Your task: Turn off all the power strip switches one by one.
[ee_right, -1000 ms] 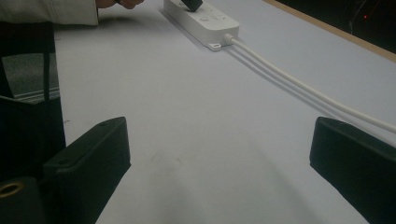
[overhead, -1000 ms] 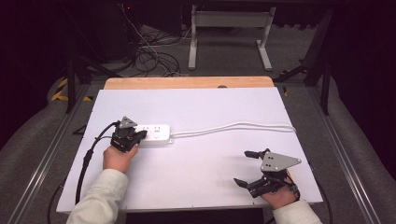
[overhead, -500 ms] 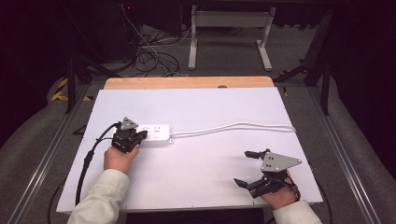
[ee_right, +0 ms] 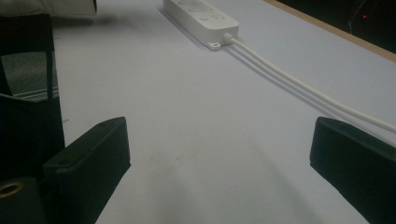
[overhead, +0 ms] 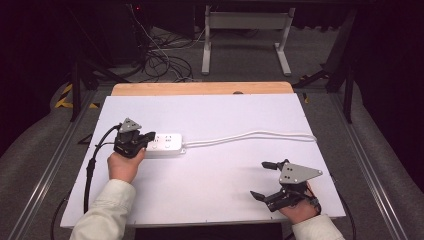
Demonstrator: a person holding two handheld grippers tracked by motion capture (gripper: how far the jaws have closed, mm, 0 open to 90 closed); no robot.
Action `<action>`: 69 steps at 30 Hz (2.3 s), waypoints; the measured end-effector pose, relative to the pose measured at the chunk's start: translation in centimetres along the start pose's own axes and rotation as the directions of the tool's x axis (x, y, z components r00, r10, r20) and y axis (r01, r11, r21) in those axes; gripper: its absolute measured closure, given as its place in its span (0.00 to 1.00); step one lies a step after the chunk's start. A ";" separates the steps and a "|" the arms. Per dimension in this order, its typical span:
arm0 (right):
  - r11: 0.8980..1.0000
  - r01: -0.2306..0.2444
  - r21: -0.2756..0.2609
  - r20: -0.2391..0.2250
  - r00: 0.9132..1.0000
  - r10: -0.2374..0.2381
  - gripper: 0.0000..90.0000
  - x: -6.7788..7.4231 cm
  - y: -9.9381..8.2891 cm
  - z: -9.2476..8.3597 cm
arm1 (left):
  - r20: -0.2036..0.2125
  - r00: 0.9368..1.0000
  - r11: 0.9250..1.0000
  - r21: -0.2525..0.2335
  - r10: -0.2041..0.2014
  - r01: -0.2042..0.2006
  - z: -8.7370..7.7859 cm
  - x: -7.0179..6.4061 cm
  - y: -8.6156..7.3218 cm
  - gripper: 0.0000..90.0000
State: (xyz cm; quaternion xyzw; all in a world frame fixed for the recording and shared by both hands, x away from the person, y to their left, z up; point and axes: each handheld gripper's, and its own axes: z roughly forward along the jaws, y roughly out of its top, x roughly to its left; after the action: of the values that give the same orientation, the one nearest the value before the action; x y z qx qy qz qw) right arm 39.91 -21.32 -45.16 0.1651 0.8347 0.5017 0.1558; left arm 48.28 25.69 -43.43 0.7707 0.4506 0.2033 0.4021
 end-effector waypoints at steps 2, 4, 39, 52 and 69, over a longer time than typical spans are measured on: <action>1.000 0.002 0.001 0.000 1.000 -0.002 0.06 0.0 0.0 0.0 | 0.004 1.000 1.000 0.003 -0.005 0.005 -0.1 -0.1 0.0 1.00; 1.000 0.003 -0.001 0.001 1.000 -0.003 0.06 0.0 0.0 0.0 | 0.002 1.000 1.000 0.004 -0.005 0.005 -0.2 -0.1 0.1 1.00; 1.000 0.007 -0.003 -0.004 1.000 -0.007 0.06 0.0 0.0 -0.2 | 0.044 0.998 0.996 0.073 0.050 -0.053 3.9 -2.6 0.3 1.00; 1.000 0.006 -0.001 -0.005 1.000 -0.006 0.06 0.0 -0.1 -0.1 | 0.061 0.998 0.992 0.116 0.032 -0.039 4.4 -2.4 0.0 1.00; 1.000 0.010 -0.003 -0.007 1.000 -0.010 0.06 0.1 0.0 -0.2 | 0.031 0.998 0.994 0.091 0.051 -0.054 4.2 -2.1 -0.9 1.00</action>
State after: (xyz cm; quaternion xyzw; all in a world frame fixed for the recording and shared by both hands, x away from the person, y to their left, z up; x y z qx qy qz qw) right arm 39.76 -21.49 -45.11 0.1591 0.8353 0.5028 0.1555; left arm 49.57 22.28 -46.56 0.8028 0.4333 0.1816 0.3672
